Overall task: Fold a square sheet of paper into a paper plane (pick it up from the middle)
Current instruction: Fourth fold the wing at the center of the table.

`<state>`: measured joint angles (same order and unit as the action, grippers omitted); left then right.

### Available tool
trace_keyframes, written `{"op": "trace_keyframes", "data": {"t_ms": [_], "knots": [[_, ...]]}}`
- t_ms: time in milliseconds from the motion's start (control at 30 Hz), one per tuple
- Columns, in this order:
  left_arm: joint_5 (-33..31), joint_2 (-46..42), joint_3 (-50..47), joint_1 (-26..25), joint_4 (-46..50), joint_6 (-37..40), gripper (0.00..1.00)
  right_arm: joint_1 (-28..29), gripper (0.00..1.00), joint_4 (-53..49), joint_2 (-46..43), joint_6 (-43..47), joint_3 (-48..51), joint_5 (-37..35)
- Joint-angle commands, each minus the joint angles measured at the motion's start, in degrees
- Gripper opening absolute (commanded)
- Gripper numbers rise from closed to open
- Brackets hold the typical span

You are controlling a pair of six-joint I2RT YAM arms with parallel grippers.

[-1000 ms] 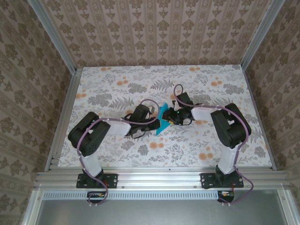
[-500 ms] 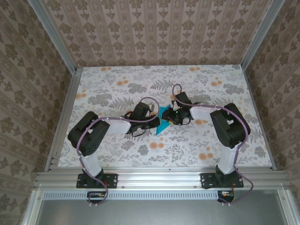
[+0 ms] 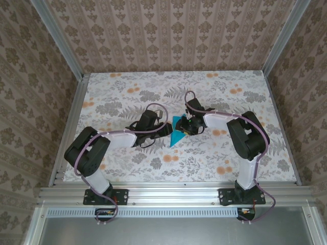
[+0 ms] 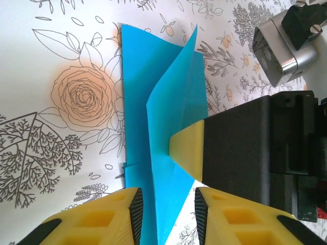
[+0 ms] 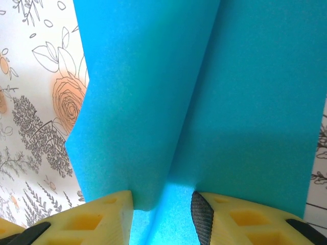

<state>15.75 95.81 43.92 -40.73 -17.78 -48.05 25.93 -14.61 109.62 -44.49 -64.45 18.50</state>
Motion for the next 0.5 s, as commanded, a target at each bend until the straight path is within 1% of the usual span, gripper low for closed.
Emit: {"op": "trace_keyframes", "data": {"t_ms": [0, 200, 467], "knots": [[2.74, 1.44, -0.98, 0.39, -3.20, -1.93, 0.38, -0.36, 0.42, -7.64, 5.37, -2.21, 2.35, -9.60], [4.39, 4.59, 0.06, 0.48, -3.62, -2.40, 0.40, -0.36, 0.42, -8.73, 5.93, -3.17, 1.95, -10.10], [5.58, 6.74, 1.00, 0.48, -2.94, -2.13, 0.37, -0.36, 0.42, -10.90, 7.48, -4.83, 0.87, -11.35]]}}
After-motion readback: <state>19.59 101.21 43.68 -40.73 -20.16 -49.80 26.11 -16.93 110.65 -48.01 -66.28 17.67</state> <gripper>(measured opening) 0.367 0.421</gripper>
